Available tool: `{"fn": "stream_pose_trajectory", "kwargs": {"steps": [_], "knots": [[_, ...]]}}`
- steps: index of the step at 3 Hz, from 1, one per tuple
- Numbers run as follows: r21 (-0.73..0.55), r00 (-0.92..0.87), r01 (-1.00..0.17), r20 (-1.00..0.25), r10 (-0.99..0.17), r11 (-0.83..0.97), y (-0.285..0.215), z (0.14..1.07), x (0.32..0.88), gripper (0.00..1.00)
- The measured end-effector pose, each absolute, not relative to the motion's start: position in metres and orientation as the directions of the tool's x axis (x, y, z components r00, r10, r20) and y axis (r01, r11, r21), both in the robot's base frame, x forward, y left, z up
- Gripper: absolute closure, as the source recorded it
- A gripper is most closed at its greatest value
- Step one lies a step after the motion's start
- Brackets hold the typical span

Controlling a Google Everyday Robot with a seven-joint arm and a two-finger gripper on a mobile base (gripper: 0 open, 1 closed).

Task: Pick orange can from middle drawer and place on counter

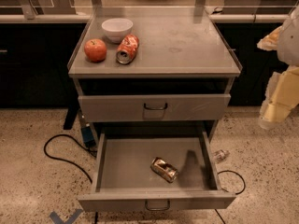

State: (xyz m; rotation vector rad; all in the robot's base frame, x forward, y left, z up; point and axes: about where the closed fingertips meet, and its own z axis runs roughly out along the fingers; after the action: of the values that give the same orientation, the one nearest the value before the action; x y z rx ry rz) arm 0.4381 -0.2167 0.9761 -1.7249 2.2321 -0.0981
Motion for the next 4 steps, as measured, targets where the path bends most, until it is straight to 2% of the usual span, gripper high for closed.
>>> {"fn": "stream_pose_trajectory", "kwargs": {"steps": [2, 3, 4], "knots": [[-0.229, -0.195, -0.940, -0.251, -0.948, 0.254, -0.197, 0.928, 0.429, 0.00], [-0.184, -0.198, -0.947, -0.309, -0.930, 0.263, -0.167, 0.858, 0.421, 0.00], [-0.084, -0.224, -0.962, -0.299, -0.928, 0.260, -0.127, 0.737, 0.408, 0.00]]}}
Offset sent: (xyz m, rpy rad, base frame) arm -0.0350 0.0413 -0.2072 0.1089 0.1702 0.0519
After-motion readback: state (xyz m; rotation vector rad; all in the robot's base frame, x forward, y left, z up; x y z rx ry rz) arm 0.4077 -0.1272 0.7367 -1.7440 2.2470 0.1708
